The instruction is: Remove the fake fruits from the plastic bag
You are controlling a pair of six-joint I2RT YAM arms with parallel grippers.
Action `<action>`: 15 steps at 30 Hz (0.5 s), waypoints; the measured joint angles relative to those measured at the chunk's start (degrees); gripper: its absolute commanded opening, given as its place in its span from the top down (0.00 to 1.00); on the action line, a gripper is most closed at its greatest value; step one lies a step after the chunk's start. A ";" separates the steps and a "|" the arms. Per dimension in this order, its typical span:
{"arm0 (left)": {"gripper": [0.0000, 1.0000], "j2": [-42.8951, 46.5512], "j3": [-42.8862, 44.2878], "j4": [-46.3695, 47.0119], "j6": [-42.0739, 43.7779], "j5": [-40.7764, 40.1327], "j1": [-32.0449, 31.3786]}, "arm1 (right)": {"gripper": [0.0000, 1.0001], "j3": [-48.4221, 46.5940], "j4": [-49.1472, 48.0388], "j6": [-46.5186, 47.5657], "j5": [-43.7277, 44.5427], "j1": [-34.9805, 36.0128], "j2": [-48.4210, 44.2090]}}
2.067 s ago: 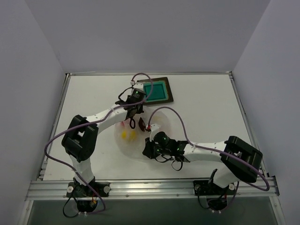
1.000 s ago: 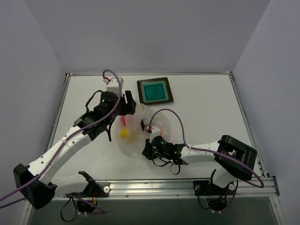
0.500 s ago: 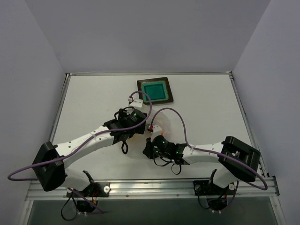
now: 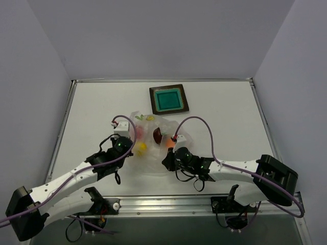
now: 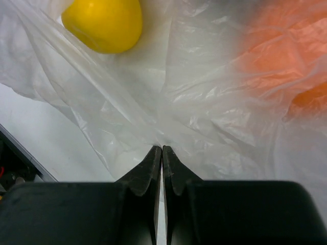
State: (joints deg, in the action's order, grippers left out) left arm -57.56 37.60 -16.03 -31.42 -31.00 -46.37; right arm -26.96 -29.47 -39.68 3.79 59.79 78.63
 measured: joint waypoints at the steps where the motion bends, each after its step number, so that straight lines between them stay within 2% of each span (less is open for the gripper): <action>1: 0.98 2.43 -1.77 0.66 -0.59 0.74 0.74 | 1.00 0.42 0.11 -0.31 0.11 -0.22 -0.85; 3: 0.98 6.80 -5.66 2.58 -1.84 2.73 2.34 | 0.99 0.63 0.46 -0.63 0.33 -0.57 -2.49; 6: 0.98 11.02 -10.34 4.48 -3.19 4.85 3.80 | 0.84 0.63 2.05 -0.66 0.48 -0.85 -4.68; 7: 0.98 12.24 -11.67 5.01 -3.45 5.40 4.11 | 0.70 0.63 3.30 -0.59 0.46 -0.83 -5.53; 10: 0.98 15.23 -14.56 6.71 -3.96 6.73 4.24 | 0.43 0.48 9.22 0.02 0.50 -0.22 -9.81; 13: 0.98 16.92 -15.61 8.26 -4.13 7.74 4.24 | 0.33 -1.20 15.41 1.16 0.52 0.39 -16.61; 15: 0.98 17.57 -15.67 9.49 -4.11 8.41 4.24 | 0.36 -3.43 18.36 2.05 0.48 0.66 -21.70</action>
State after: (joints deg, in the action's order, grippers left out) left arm -39.99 21.93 -6.55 -35.53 -22.59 -42.13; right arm -30.39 -11.11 -37.63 4.27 60.45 56.93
